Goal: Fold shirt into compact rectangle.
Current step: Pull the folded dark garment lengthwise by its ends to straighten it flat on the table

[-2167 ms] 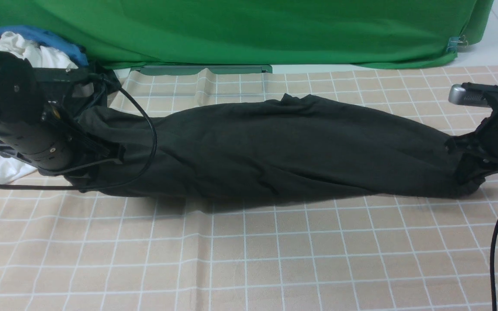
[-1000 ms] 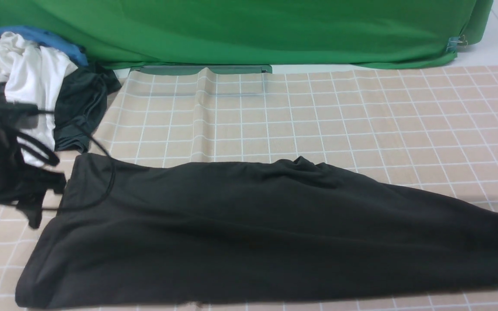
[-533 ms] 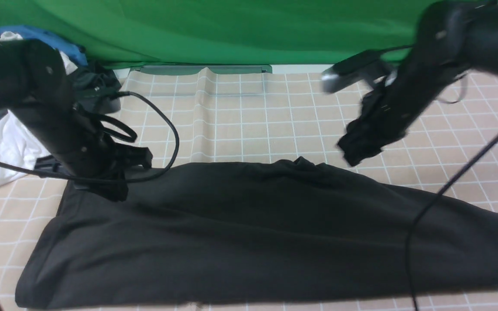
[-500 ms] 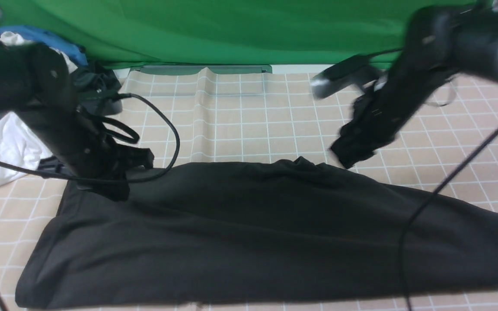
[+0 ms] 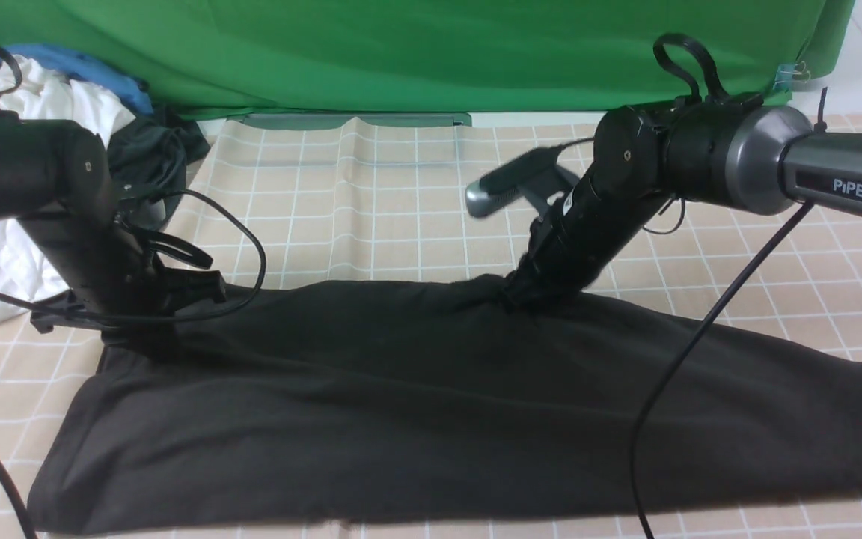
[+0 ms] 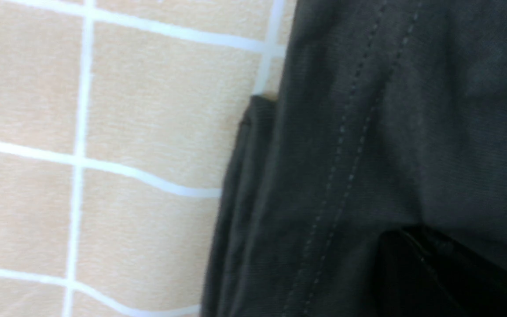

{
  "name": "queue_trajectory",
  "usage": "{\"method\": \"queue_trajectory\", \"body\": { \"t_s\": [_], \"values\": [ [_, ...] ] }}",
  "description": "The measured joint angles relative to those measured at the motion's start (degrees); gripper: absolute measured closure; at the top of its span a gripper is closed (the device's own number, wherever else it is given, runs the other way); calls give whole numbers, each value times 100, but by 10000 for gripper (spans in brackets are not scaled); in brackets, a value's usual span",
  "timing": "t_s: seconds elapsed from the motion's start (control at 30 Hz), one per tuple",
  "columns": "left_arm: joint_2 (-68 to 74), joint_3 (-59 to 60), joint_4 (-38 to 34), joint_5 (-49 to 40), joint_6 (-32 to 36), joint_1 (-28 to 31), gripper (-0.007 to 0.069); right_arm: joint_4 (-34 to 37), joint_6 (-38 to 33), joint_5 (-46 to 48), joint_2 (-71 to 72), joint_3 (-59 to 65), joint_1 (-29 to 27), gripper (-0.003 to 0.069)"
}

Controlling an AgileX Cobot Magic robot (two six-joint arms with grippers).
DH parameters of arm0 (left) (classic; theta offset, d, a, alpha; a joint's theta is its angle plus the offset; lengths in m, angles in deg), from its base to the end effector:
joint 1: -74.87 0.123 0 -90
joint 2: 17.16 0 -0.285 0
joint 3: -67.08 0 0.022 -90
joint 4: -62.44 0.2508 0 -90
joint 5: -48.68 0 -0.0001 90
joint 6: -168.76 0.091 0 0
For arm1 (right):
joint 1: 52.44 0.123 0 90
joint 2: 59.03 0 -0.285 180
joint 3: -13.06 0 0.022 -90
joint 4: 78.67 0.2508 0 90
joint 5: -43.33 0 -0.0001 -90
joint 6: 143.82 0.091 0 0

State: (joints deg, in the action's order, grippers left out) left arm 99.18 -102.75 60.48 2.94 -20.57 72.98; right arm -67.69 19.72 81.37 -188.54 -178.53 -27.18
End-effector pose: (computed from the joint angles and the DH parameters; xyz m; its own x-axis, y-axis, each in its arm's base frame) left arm 0.3531 -0.0139 0.1567 -0.9798 -0.1533 -0.1283 -0.1482 0.9877 -0.0489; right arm 0.4030 0.2020 0.1626 -0.7518 -0.5032 -0.4261 -0.5748 0.8168 0.0496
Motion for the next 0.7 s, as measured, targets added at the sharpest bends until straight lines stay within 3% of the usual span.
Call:
{"method": "queue_trajectory", "body": {
  "t_s": [0.13,0.37,0.7],
  "values": [
    [0,0,36,-46,0,6,607,4,441,-326,-26,-78,-259,615],
    [-110,1,122,-175,65,10,607,-148,323,1179,295,-457,-724,611],
    [-2142,394,-90,-398,317,17,606,-297,535,2990,1755,125,-2446,603]
  ]
}}
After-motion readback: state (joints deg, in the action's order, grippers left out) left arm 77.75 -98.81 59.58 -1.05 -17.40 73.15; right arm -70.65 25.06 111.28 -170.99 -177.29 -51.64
